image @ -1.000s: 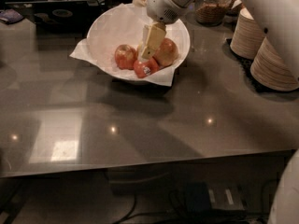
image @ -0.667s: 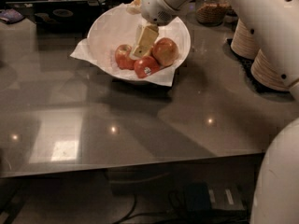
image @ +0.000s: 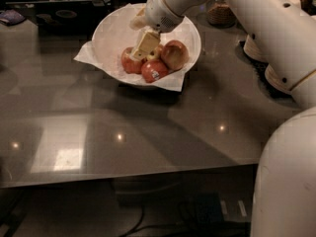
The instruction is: Pick apple from white bowl
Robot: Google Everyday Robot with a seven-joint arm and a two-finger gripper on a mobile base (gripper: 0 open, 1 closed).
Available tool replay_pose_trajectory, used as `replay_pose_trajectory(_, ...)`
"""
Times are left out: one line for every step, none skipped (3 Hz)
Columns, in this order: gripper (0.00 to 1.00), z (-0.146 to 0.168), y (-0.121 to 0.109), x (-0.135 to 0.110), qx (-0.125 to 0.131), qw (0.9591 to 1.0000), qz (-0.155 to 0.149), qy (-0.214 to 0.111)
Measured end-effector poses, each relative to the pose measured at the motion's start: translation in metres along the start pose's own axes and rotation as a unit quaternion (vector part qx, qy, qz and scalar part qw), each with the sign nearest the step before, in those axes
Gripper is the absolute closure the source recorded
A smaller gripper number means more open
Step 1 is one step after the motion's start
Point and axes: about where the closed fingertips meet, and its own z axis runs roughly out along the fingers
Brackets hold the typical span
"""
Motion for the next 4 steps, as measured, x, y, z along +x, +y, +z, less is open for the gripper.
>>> replay_pose_trajectory(0.33,0.01,-0.001,0.004,-0.005,0.9999,0.014,0.003)
replay_pose_trajectory(0.31,0.02,-0.002,0.009,-0.012,0.9996,0.025,0.008)
replay_pose_trajectory(0.31,0.031,-0.003,0.018,-0.017,0.999,0.037,0.018)
replay_pose_trajectory(0.3,0.043,-0.004,0.023,-0.022,0.9984,0.046,0.024)
